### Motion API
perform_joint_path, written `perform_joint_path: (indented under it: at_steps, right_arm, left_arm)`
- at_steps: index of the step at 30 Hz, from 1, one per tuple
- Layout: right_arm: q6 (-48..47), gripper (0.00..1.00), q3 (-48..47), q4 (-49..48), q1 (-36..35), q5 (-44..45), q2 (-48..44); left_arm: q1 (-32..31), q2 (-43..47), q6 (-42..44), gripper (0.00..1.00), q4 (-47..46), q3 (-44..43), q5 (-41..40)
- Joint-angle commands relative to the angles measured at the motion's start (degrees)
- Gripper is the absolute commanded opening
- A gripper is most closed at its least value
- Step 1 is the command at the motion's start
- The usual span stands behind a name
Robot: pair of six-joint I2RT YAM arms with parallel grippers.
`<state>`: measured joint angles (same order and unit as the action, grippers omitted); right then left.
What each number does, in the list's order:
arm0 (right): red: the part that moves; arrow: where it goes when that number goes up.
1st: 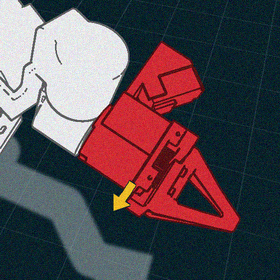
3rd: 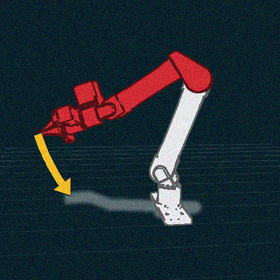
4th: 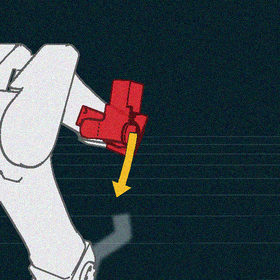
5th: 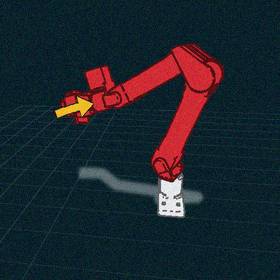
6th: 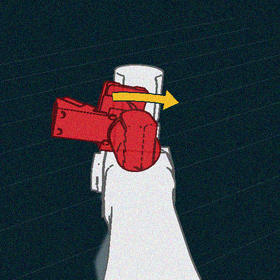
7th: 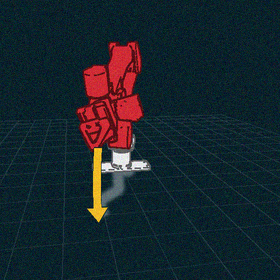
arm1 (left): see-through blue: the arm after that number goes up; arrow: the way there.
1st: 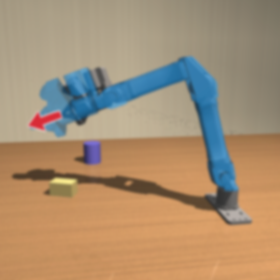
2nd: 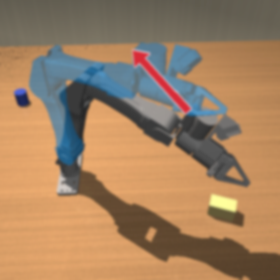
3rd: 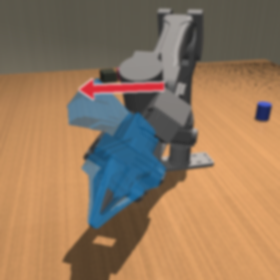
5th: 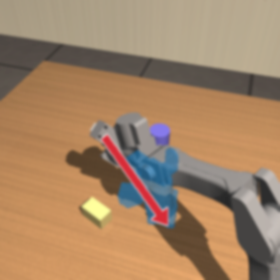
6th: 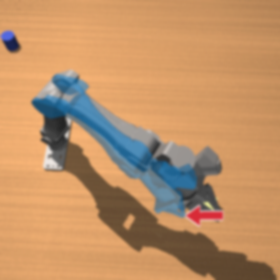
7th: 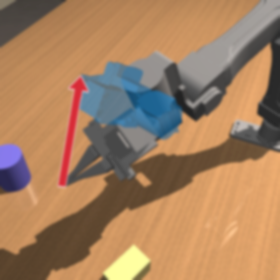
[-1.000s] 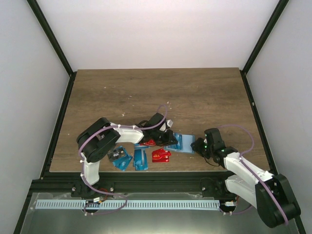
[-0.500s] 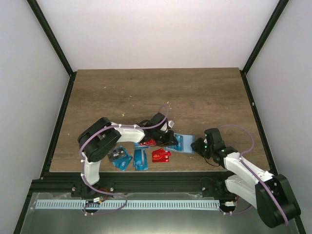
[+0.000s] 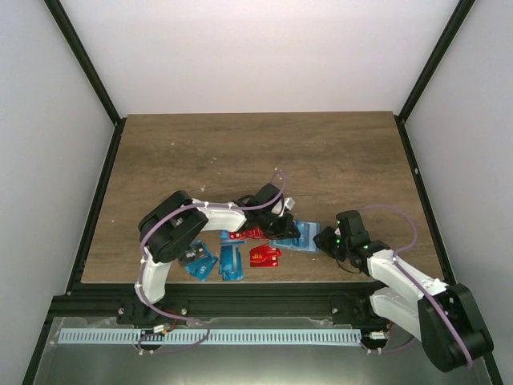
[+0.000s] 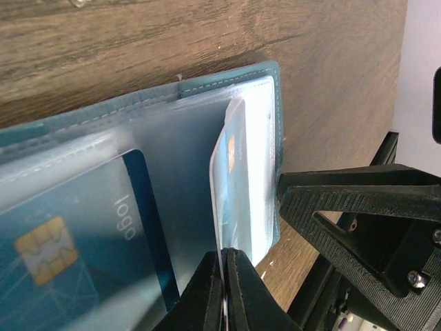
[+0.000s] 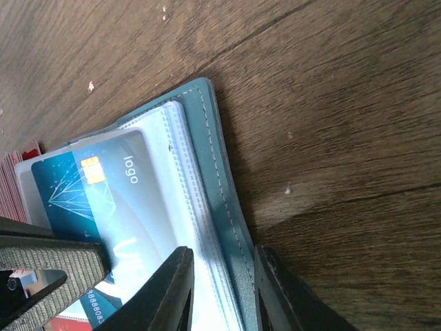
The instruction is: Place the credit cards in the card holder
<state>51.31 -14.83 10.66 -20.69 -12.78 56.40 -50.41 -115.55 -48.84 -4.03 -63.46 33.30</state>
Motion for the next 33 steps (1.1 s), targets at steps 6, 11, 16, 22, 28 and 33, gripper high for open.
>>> perform_joint_path:
  at_steps: [6,11,16,22,28,33]
  right_arm:
    - [-1.05,0.27,-1.2,-0.29,0.3,-2.1,1.3]
    - [-1.2,0.26,-1.43,-0.38,0.3,-2.14,1.51]
    - [-1.61,0.27,-1.93,0.05,0.29,-1.99,1.28]
    - [-2.1,0.26,-2.64,0.72,0.29,-1.88,0.7]
    - [-2.58,0.26,-3.38,2.96,0.29,-0.6,-0.82]
    - [-2.88,0.27,-4.51,6.05,0.29,1.86,-3.33]
  left_arm:
    - [-1.44,-4.36,1.83,0.04,3.67,-1.96,-0.19]
    - [-1.7,-5.46,1.88,0.04,3.51,-2.81,-0.18]
    - [-2.07,-6.74,2.32,0.04,3.77,-3.91,0.08]
    - [-2.41,-7.93,2.9,0.04,4.03,-4.78,0.6]
    - [-2.39,-6.78,4.33,0.19,7.16,-5.52,-0.43]
    - [-2.47,-4.27,5.11,0.32,10.93,-6.25,-1.91]
